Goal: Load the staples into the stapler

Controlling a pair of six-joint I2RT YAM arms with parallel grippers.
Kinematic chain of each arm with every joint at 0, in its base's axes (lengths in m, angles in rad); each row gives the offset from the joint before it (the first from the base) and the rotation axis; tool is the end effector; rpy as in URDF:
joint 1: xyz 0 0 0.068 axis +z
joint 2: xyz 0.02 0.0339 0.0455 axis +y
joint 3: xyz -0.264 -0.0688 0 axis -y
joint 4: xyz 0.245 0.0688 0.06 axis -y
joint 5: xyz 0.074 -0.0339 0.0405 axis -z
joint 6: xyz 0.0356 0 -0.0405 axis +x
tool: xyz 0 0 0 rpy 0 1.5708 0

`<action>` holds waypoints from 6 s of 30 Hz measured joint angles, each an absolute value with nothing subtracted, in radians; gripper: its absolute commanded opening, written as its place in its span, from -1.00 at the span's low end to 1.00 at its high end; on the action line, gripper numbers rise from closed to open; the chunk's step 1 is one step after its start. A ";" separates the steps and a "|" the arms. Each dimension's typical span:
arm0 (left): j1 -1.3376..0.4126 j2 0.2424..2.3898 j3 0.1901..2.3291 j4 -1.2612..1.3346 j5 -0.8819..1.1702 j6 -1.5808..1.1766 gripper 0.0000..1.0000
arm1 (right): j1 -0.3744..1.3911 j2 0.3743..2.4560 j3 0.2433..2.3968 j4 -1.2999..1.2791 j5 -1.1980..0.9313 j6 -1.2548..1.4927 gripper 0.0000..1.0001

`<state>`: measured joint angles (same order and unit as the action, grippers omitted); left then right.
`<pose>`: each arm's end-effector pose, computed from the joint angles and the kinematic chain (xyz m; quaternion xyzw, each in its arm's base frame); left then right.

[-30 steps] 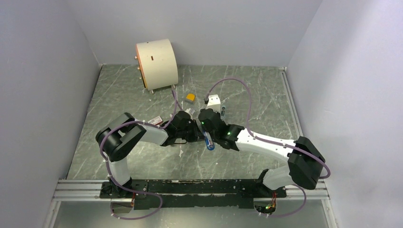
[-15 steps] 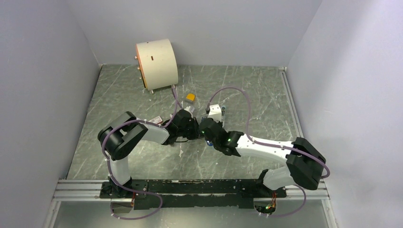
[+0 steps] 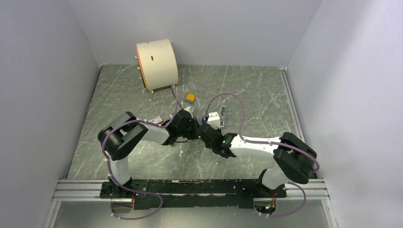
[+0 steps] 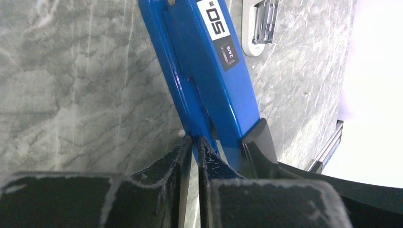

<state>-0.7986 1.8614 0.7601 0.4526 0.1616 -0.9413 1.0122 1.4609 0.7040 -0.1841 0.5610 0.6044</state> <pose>0.2380 -0.2526 0.1092 -0.0278 0.8930 -0.3855 0.2307 0.1601 0.2204 0.1671 -0.1010 0.9121 0.0334 0.3959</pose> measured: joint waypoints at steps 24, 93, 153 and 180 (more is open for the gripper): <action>-0.807 1.605 0.672 0.134 -0.028 -0.848 -0.50 | 1.013 1.574 0.910 -0.375 0.540 0.685 0.25; -0.807 0.984 0.670 -0.135 -0.174 -0.687 0.27 | 0.543 1.790 1.279 -0.336 0.493 0.463 0.28; -0.928 1.624 0.940 0.123 0.139 -0.739 -0.56 | 0.544 1.556 0.982 -0.359 0.372 0.539 -0.56; -0.976 1.951 1.087 0.149 0.073 -0.795 -0.68 | 0.546 1.512 0.920 -0.347 0.292 0.561 -0.56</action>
